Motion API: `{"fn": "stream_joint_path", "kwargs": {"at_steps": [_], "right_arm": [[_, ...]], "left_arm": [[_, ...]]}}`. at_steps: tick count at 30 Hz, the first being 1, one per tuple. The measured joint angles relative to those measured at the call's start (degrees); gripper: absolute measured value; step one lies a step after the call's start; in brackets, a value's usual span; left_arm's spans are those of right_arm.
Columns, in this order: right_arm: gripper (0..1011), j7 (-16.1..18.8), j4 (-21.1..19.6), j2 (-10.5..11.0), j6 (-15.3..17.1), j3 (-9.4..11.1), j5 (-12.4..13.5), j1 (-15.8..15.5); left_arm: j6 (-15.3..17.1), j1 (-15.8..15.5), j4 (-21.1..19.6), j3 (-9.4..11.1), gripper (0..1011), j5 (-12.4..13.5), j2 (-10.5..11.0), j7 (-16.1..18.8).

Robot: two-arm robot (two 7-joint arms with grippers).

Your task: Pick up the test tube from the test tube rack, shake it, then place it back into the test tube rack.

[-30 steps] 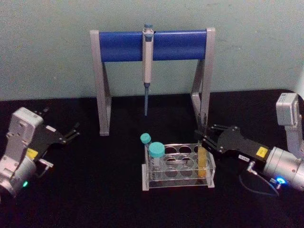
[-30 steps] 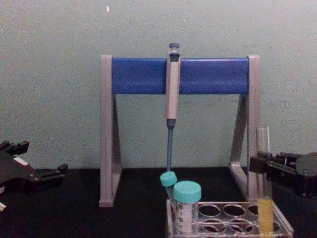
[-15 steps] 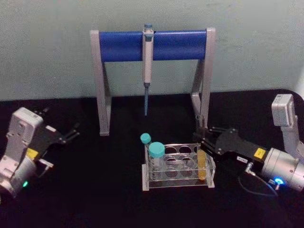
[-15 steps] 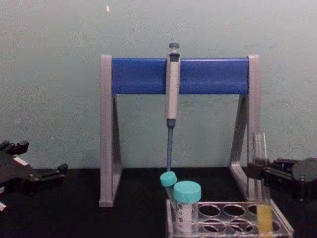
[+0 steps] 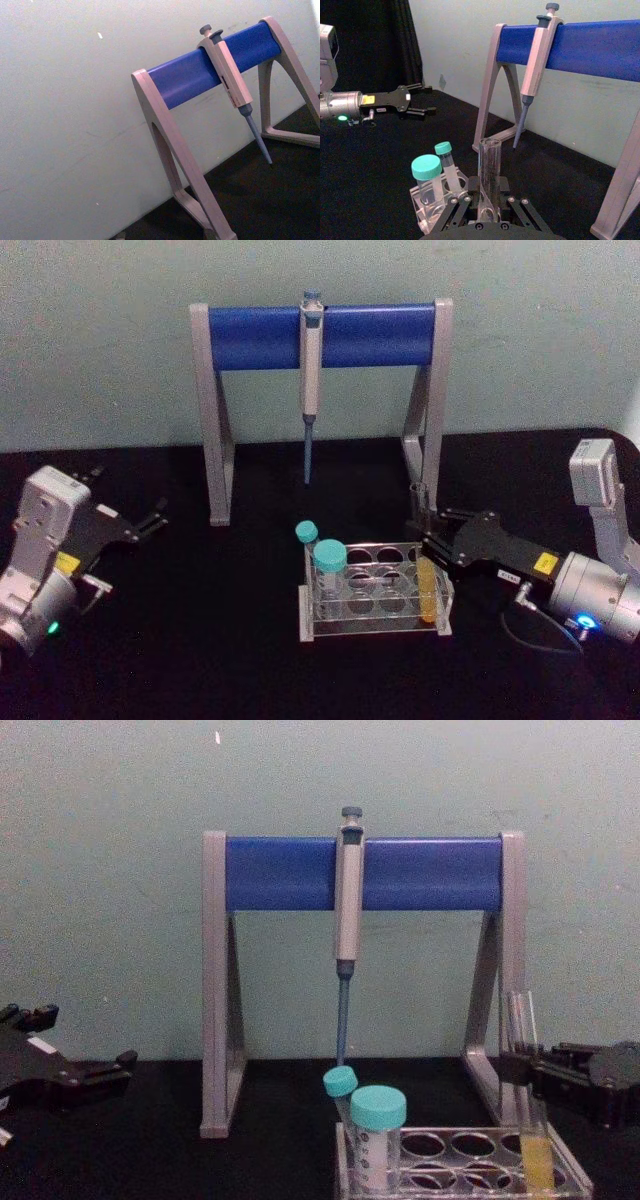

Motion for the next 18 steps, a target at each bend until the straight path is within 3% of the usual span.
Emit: {"fn": "stream_joint_path", "kwargs": {"at_steps": [18], "right_arm": [[238,-0.1,0.0,0.0,0.1,0.0,-0.1,-0.1]], "left_arm": [[0.0,0.0,0.0,0.0,1001,0.0,0.0,0.0]]}}
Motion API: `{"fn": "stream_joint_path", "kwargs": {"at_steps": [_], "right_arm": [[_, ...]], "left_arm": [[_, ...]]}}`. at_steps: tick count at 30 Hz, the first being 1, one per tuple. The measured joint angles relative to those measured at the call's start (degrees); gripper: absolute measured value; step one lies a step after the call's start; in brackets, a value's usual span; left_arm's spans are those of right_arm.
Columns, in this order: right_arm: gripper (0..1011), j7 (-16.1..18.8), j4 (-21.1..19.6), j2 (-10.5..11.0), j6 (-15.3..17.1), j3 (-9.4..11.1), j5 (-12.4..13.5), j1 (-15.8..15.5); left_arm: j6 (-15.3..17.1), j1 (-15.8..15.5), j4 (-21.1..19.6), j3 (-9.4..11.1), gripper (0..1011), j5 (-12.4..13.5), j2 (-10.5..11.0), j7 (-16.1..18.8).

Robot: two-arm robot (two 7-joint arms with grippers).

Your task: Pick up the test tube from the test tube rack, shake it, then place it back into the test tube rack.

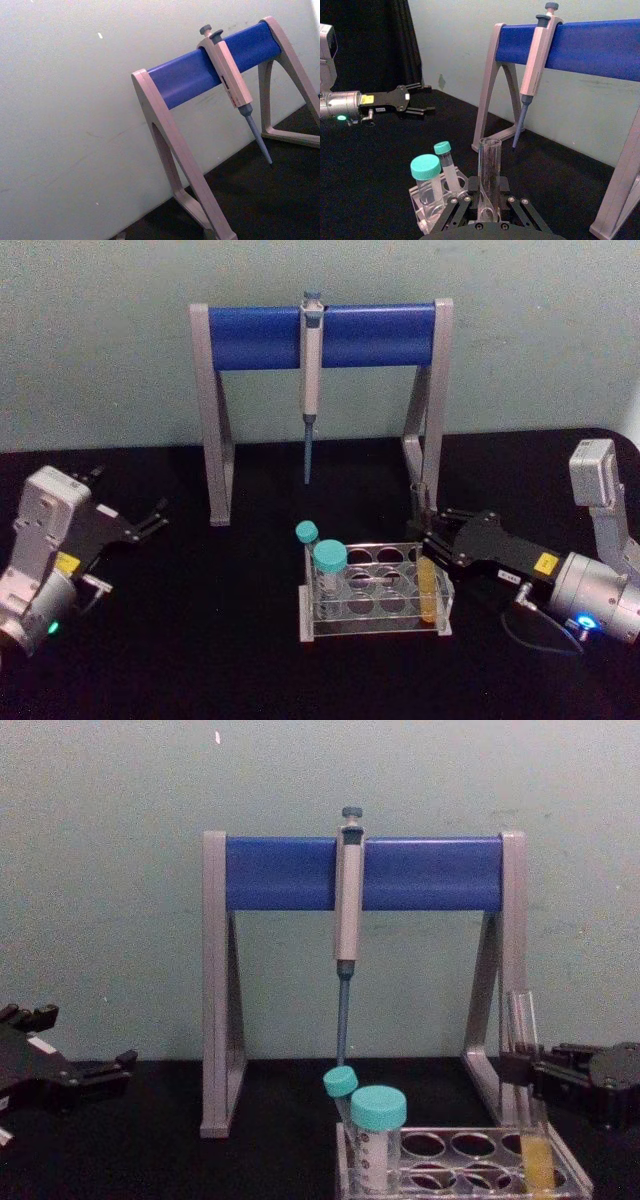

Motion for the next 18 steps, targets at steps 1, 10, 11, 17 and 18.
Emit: {"fn": "stream_joint_path", "kwargs": {"at_steps": [1,10,11,17,18], "right_arm": [[238,0.0,0.0,0.0,0.0,0.0,0.0,0.0],[285,0.1,0.0,0.0,0.0,0.0,-0.1,0.0],[338,0.1,0.0,0.0,0.0,0.0,-0.1,0.0],[534,0.1,0.0,0.0,0.0,0.0,-0.1,0.0],[552,0.1,0.0,0.0,0.0,0.0,-0.1,0.0]], "left_arm": [[0.0,0.0,0.0,0.0,1001,0.0,0.0,0.0],[0.0,0.0,0.0,0.0,1001,0.0,0.0,0.0],[0.0,0.0,0.0,0.0,1001,0.0,0.0,0.0],[0.0,0.0,0.0,0.0,1001,0.0,0.0,0.0],[0.0,0.0,0.0,0.0,1001,0.0,0.0,0.0]]}}
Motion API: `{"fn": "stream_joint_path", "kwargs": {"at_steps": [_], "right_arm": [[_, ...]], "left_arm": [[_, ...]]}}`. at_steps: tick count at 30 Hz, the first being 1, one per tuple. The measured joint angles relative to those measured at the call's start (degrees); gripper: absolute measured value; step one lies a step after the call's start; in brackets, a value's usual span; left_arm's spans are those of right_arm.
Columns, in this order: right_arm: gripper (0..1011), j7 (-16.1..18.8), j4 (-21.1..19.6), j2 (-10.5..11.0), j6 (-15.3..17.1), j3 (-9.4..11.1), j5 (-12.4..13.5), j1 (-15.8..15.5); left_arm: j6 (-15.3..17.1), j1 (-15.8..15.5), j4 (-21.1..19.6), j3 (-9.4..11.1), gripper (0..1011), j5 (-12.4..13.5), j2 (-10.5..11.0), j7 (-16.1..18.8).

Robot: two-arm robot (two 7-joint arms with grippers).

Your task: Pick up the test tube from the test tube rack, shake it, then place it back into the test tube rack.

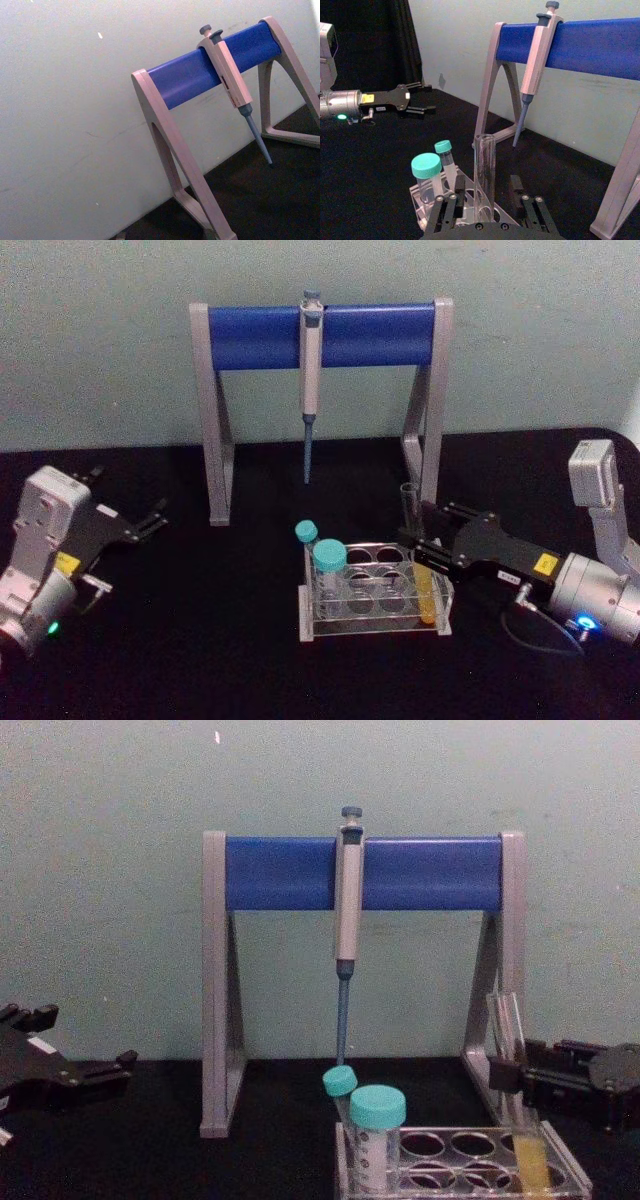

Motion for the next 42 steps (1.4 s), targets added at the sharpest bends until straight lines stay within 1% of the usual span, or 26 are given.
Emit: {"fn": "stream_joint_path", "kwargs": {"at_steps": [5,7,9,10,12,13,16,26,29,32,35,39,40,42], "right_arm": [[691,0.0,0.0,0.0,0.0,0.0,0.0,0.0],[770,0.0,0.0,0.0,0.0,0.0,0.0,0.0],[810,0.0,0.0,0.0,0.0,0.0,0.0,0.0],[862,0.0,0.0,0.0,0.0,0.0,0.0,0.0],[898,0.0,0.0,0.0,0.0,0.0,0.1,0.0],[946,0.0,0.0,0.0,0.0,0.0,0.1,0.0],[998,0.0,0.0,0.0,0.0,0.0,0.1,0.0],[1000,0.0,-0.1,0.0,-0.1,0.0,0.1,0.0],[1000,-0.4,-0.5,0.1,-0.6,0.1,-0.2,-0.2],[1000,-0.9,-1.5,0.2,-1.7,0.7,-0.5,-0.9],[1000,-1.9,-2.7,0.0,-3.2,1.6,-0.6,-1.6],[1000,-3.6,-4.6,-0.7,-6.5,3.5,-0.9,-2.9],[1000,-4.4,-5.5,-1.2,-8.3,4.6,-1.0,-3.7],[1000,-5.3,-6.3,-1.6,-10.4,5.7,-1.2,-4.4]], "left_arm": [[0.0,0.0,0.0,0.0,1001,0.0,0.0,0.0],[0.0,0.0,0.0,0.0,1001,0.0,0.0,0.0],[0.0,0.0,0.0,0.0,1001,0.0,0.0,0.0],[0.0,0.0,0.0,0.0,1001,0.0,0.0,0.0],[0.0,0.0,0.0,0.0,1001,0.0,0.0,0.0],[0.0,0.0,0.0,0.0,1001,0.0,0.0,0.0],[0.0,0.0,0.0,0.0,1001,0.0,0.0,0.0],[0.0,0.0,0.0,0.0,1001,0.0,0.0,0.0],[0.0,0.0,0.0,0.0,1001,0.0,0.0,0.0],[0.0,0.0,0.0,0.0,1001,0.0,0.0,0.0],[0.0,0.0,0.0,0.0,1001,0.0,0.0,0.0],[0.0,0.0,0.0,0.0,1001,0.0,0.0,0.0],[0.0,0.0,0.0,0.0,1001,0.0,0.0,0.0],[0.0,0.0,0.0,0.0,1001,0.0,0.0,0.0]]}}
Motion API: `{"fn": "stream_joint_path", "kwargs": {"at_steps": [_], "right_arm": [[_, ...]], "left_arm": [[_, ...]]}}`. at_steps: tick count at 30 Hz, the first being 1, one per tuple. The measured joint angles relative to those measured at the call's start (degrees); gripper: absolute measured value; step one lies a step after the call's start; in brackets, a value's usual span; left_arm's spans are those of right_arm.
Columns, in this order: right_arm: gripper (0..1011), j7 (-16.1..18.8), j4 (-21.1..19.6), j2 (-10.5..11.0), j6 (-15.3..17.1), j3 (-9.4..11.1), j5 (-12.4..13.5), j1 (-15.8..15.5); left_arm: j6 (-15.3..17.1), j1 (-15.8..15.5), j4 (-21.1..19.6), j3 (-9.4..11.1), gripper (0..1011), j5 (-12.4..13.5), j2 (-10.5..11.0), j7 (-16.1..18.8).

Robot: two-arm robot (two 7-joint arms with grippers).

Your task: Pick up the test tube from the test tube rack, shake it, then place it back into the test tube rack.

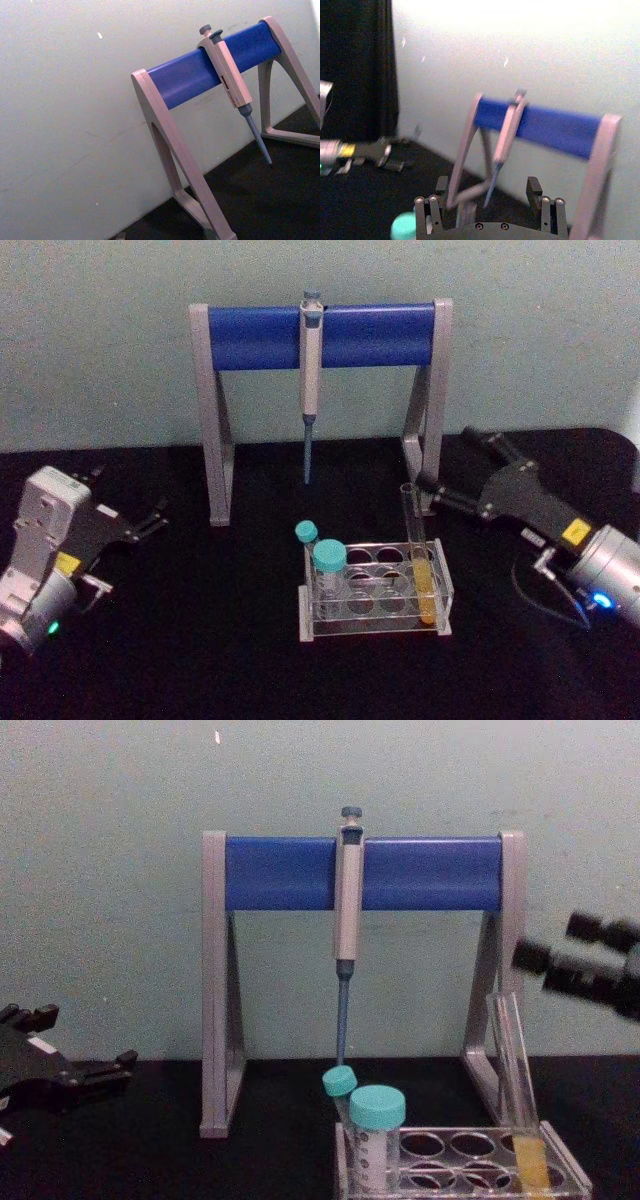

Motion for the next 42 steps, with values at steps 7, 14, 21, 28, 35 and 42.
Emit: {"fn": "stream_joint_path", "kwargs": {"at_steps": [7,14,21,28,35,42], "right_arm": [[1000,-7.6,-1.9,-2.7,-4.2,4.3,-2.8,-3.2],[1000,-19.1,-1.5,-6.2,2.0,6.9,-6.5,-4.7],[1000,-23.9,1.3,-8.0,10.4,7.1,-7.9,-4.1],[1000,-24.7,3.9,-9.4,17.0,6.6,-8.6,-2.8],[1000,-23.8,4.8,-10.0,17.8,6.8,-9.1,-2.4],[1000,-23.8,4.7,-9.9,17.8,6.8,-9.1,-2.4]], "left_arm": [[0.0,0.0,0.0,0.0,1001,0.0,0.0,0.0],[0.0,0.0,0.0,0.0,1001,0.0,0.0,0.0],[0.0,0.0,0.0,0.0,1001,0.0,0.0,0.0],[0.0,0.0,0.0,0.0,1001,0.0,0.0,0.0],[0.0,0.0,0.0,0.0,1001,0.0,0.0,0.0],[0.0,0.0,0.0,0.0,1001,0.0,0.0,0.0]]}}
